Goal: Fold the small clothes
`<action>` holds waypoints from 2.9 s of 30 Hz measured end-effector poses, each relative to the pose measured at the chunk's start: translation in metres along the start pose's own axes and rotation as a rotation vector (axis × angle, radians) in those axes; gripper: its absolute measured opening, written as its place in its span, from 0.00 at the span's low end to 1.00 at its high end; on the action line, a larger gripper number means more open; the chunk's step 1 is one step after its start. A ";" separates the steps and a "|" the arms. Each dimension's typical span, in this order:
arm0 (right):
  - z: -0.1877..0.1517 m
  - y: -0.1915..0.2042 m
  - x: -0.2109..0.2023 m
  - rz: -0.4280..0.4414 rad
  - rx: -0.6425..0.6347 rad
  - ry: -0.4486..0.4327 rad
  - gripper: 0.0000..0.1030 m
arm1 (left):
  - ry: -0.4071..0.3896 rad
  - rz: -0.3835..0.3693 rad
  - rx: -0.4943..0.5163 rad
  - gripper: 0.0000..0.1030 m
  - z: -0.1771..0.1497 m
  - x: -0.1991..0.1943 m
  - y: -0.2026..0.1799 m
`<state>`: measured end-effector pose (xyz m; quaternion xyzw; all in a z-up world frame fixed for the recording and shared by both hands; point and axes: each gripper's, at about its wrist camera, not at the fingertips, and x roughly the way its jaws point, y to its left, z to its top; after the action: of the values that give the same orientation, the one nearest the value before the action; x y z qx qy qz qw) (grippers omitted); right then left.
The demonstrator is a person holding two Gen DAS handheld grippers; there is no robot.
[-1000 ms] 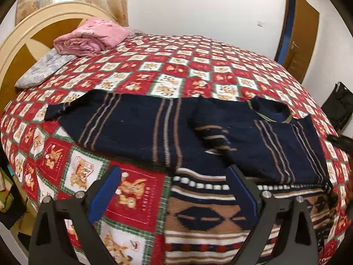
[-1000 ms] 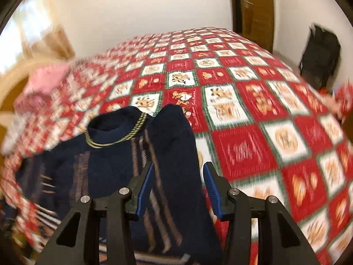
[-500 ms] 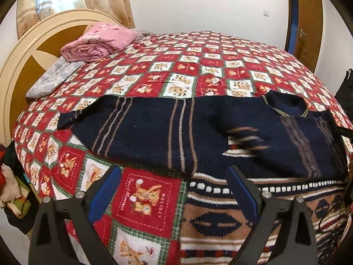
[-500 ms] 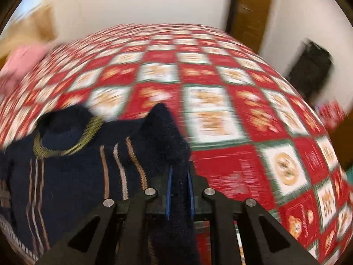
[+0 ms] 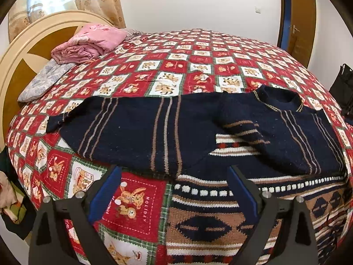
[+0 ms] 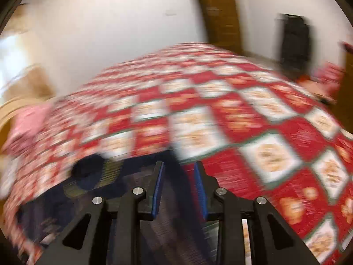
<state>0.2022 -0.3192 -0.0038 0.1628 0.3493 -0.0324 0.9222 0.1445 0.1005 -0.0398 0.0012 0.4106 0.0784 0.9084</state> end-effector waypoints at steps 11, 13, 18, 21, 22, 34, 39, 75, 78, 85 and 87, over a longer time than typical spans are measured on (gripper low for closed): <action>-0.105 0.209 0.084 0.342 -0.256 0.448 0.28 | -0.045 0.045 -0.073 0.95 -0.012 -0.022 0.054; -0.115 0.224 0.090 0.318 -0.255 0.419 0.28 | -0.048 0.065 -0.097 0.95 -0.015 -0.023 0.069; -0.139 0.266 0.077 0.455 -0.257 0.483 0.28 | -0.046 0.110 -0.172 0.95 -0.019 -0.024 0.102; -0.159 0.287 0.053 0.538 -0.380 0.489 0.29 | -0.060 0.113 -0.214 0.95 -0.020 -0.026 0.115; -0.160 0.285 0.048 0.562 -0.380 0.487 0.29 | -0.061 0.109 -0.224 0.95 -0.021 -0.027 0.117; -0.104 0.087 -0.026 0.272 -0.131 0.181 0.28 | -0.055 -0.001 -0.124 0.95 -0.015 -0.021 0.068; -0.086 -0.015 -0.019 -0.006 -0.055 0.190 0.28 | -0.052 -0.061 -0.088 0.95 -0.011 -0.025 0.038; -0.146 0.085 0.021 0.042 -0.253 0.023 0.24 | 0.011 0.113 -0.519 0.94 0.003 0.058 0.202; -0.145 0.084 0.021 0.045 -0.254 0.024 0.24 | 0.020 0.125 -0.529 0.89 0.019 0.079 0.212; -0.145 0.082 0.021 0.064 -0.241 0.025 0.25 | 0.079 0.104 -0.615 0.74 0.027 0.121 0.217; -0.145 0.081 0.021 0.065 -0.241 0.024 0.26 | 0.074 0.113 -0.620 0.74 0.027 0.120 0.214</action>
<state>0.1403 -0.1943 -0.0973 0.0623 0.3565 0.0416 0.9313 0.2129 0.3310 -0.0972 -0.2559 0.3989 0.2503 0.8442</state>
